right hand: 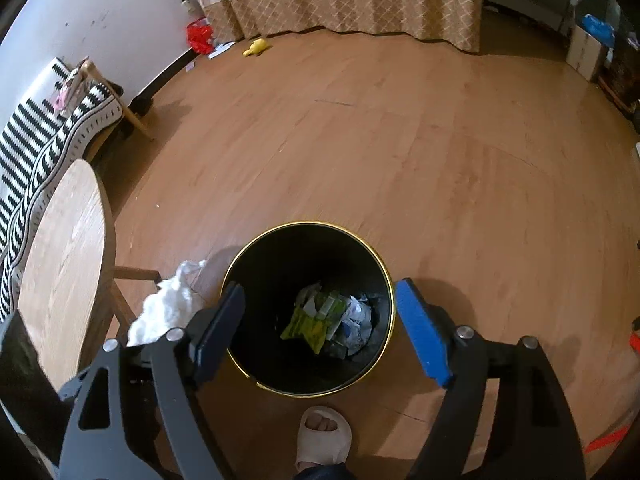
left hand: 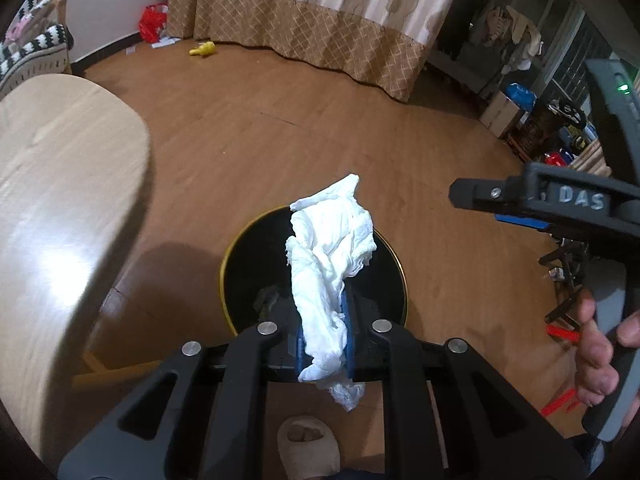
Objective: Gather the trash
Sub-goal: 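Carry both items over the bin and open both tools to drop them, then swing both open tools back toward the table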
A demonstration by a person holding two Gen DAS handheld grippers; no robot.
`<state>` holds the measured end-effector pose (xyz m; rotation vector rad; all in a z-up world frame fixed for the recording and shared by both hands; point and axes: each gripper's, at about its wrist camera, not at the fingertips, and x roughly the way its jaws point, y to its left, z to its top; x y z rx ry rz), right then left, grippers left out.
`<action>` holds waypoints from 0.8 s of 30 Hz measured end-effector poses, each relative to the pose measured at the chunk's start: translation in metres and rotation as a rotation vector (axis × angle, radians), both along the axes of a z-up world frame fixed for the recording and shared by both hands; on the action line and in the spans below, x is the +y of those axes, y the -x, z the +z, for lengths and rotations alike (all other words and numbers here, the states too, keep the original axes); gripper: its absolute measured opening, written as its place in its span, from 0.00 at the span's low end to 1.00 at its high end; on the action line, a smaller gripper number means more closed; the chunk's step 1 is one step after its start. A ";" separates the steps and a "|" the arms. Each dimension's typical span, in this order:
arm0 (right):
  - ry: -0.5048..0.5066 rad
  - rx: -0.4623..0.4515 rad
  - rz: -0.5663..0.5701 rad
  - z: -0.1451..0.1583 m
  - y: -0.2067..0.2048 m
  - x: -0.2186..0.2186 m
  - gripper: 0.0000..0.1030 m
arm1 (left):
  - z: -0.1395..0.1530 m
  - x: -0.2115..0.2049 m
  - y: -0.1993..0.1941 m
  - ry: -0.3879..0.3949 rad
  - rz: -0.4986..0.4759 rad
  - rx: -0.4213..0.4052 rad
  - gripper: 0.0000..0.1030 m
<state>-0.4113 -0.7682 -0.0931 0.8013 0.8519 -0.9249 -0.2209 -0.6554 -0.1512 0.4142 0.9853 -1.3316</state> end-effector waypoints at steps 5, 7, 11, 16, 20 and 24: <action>0.003 -0.007 -0.017 0.001 0.005 -0.003 0.74 | -0.013 -0.012 0.009 -0.008 -0.011 0.019 0.18; 0.006 -0.020 -0.031 0.003 0.008 -0.003 0.75 | -0.016 -0.016 0.011 -0.015 -0.009 0.028 0.39; 0.014 -0.037 -0.039 0.007 0.010 -0.002 0.77 | -0.015 -0.018 0.013 0.004 0.003 0.037 0.68; 0.017 -0.054 -0.039 0.009 0.010 0.001 0.77 | -0.003 -0.010 0.017 0.026 -0.011 0.027 0.70; 0.037 -0.076 -0.042 0.019 0.010 0.006 0.84 | 0.019 0.009 0.012 0.060 0.004 0.004 0.86; 0.044 -0.094 -0.023 0.029 -0.002 0.016 0.85 | 0.044 0.043 -0.001 0.079 0.035 -0.005 0.88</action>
